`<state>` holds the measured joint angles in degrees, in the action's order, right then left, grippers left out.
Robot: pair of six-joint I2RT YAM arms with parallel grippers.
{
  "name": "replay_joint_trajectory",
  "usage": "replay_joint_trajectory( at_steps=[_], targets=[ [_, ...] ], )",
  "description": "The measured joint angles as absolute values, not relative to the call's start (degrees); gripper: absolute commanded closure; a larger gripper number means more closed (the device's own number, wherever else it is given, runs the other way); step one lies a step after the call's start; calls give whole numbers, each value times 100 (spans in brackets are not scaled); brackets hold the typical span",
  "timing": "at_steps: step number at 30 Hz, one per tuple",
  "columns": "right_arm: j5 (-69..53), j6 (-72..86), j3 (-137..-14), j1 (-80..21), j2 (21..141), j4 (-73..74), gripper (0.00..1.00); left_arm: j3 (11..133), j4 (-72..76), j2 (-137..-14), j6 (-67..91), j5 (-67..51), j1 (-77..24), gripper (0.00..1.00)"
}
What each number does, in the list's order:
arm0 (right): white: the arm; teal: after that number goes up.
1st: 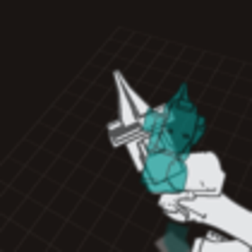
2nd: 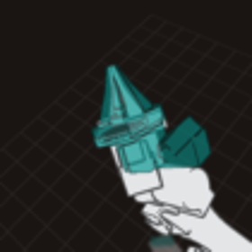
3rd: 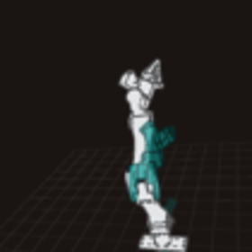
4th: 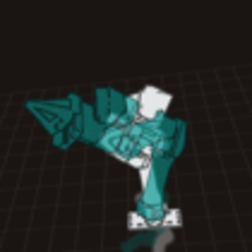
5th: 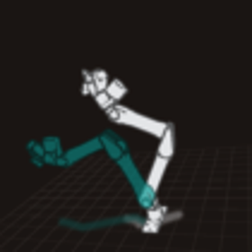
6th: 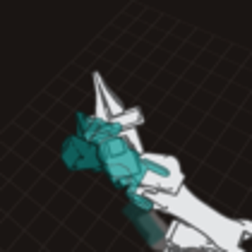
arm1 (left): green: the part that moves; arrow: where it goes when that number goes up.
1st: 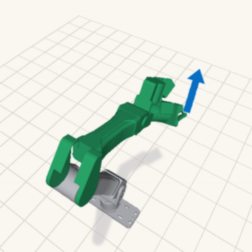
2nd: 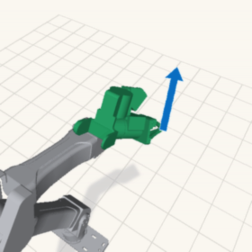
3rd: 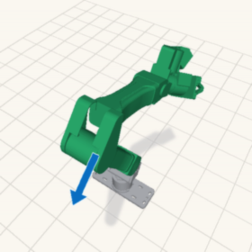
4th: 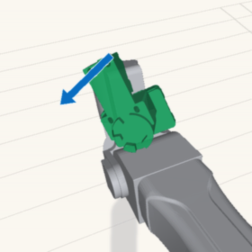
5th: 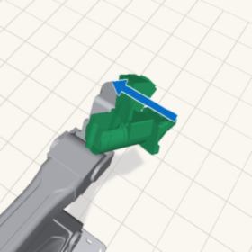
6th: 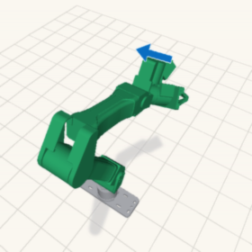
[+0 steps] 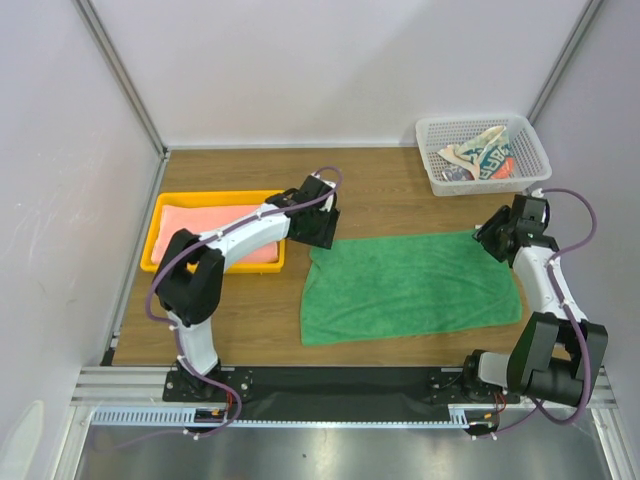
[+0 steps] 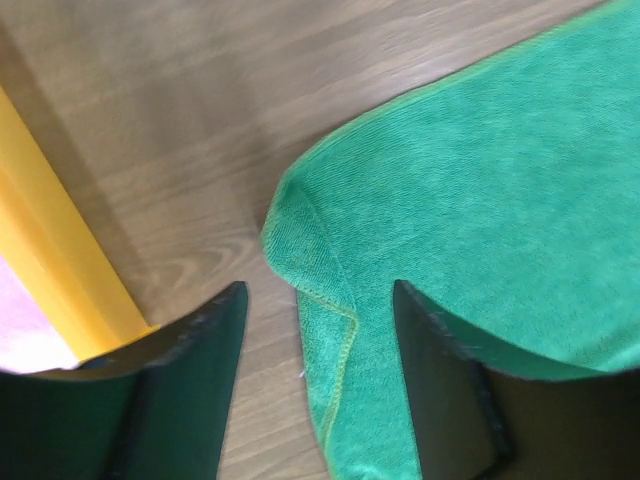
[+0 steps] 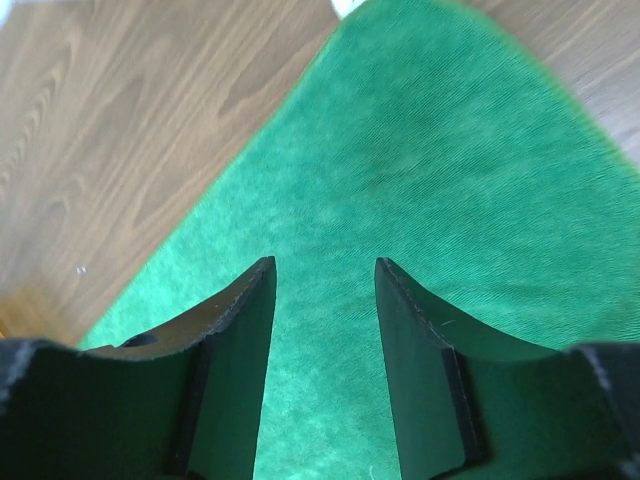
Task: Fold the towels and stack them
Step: Flatten out the crumpled towel
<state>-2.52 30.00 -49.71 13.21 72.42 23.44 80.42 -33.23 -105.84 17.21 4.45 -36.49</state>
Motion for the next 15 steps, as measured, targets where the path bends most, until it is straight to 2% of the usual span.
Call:
replay_joint_trajectory(
  at_steps=[7, 15],
  targets=[
    [-311, 2998, -4956, 1157, 7454, 2193, 50, 6971, -2838, -10455, 2790, 537, -3479, 39],
    [-403, 3000, -4960, 1055, 7708, 2126, 51, 6482, -2141, -10346, 4003, 541, -3454, 38]
  ],
)
